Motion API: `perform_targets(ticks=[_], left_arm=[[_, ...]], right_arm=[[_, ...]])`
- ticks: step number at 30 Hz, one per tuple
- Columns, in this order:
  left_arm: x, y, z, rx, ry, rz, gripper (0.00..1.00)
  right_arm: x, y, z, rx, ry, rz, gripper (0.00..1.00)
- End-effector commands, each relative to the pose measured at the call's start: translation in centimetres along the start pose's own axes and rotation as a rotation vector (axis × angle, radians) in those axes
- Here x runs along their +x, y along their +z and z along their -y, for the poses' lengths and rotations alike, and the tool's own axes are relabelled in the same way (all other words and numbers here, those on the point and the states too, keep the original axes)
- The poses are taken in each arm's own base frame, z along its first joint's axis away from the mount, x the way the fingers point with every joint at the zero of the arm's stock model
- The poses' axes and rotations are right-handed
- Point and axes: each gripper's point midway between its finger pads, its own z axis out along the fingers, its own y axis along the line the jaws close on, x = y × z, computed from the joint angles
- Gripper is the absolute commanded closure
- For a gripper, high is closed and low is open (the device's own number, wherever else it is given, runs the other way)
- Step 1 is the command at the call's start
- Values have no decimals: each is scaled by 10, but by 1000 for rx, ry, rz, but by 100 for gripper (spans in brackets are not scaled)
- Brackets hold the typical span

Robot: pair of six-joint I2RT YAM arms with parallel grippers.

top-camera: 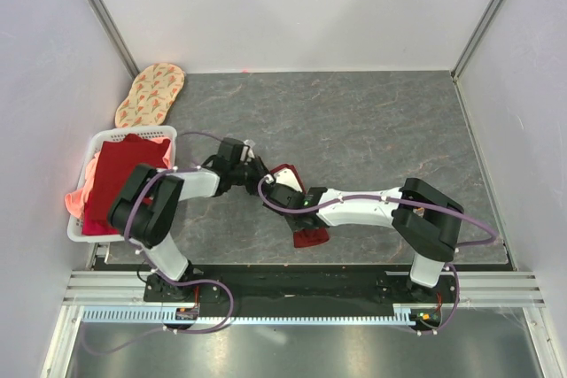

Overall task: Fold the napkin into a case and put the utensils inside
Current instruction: Smooth out the smaller rectangle-folded napkin at the center of the board, then turn over the smaller rectangle-folded napkin at the center of the board.

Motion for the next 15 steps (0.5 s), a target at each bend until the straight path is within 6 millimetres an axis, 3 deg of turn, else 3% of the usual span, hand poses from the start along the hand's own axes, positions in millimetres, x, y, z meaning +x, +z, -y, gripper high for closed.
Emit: perform_targets(ticks=[1,2,6,8,12,15], left_arm=[[-28,-45,35,79,9,91,76],[-32,-60,50,100,43,124,75],[-41,-96,63,32,138,244,72],[-37,-111,58,-17,152,280,73],[-37,-127,27,-141,148,374,75],[-29,-133,4,-214,145,392,79]], right_arm=[[2,-1,7,47,21,-2,79],[0,-3,4,33,25,0,80],[-16,-14,-18,-77,57,14,86],[-30,-23,-34,-161,79,44,89],[-61,-48,-70,-392,141,80,99],[-83,-65,-84,-533,189,108,100]])
